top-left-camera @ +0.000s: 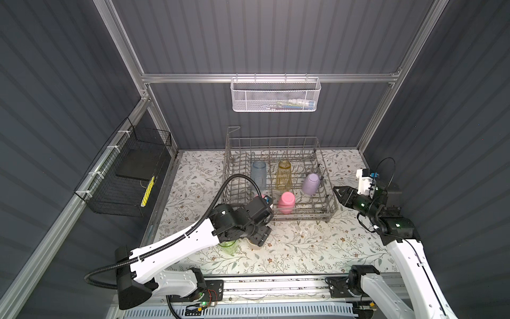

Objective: Load cups into a dish rack
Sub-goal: Pick up the cup from the bottom-center of the table.

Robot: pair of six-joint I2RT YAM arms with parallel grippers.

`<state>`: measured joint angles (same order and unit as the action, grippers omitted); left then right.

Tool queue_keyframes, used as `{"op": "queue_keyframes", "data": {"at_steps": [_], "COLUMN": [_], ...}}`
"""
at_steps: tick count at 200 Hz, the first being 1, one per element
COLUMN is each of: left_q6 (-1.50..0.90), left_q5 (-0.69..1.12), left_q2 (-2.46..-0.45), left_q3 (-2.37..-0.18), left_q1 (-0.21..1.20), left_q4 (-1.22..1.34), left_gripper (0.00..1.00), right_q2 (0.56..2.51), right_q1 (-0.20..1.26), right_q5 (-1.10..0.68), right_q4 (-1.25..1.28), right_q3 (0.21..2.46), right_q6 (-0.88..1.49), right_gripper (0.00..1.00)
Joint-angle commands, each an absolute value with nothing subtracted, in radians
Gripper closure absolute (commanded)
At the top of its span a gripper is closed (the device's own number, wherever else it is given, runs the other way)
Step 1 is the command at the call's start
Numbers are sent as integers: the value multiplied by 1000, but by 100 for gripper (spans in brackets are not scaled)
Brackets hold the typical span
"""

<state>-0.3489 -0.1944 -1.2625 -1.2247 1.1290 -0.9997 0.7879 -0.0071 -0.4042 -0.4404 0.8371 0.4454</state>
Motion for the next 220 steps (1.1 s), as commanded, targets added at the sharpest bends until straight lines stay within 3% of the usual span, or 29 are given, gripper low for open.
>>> {"op": "queue_keyframes", "data": {"at_steps": [1,39,149,220], "left_q6": [-401,-438,-428,-436], "left_q5": [-207,-193,-233,-224], "left_q2": [-1273,-1286,-1339,-1340], "left_q3": [-1182,-1089,-957,-934], "left_q1": [1166,1200,1205,1206], "left_q4": [-987,-923,-782,-776], "left_gripper": [27,28,47,71], "right_q2": [771,762,756,775], "right_q1": [-9,-9,-8,-9], "right_q5": [-411,-414,-425,-432], "right_q4": [-452,-445,-435,-421], "right_q3": [832,815,793,796], "right_q6": [451,457,467,476], "right_gripper": [64,64,64,64]}}
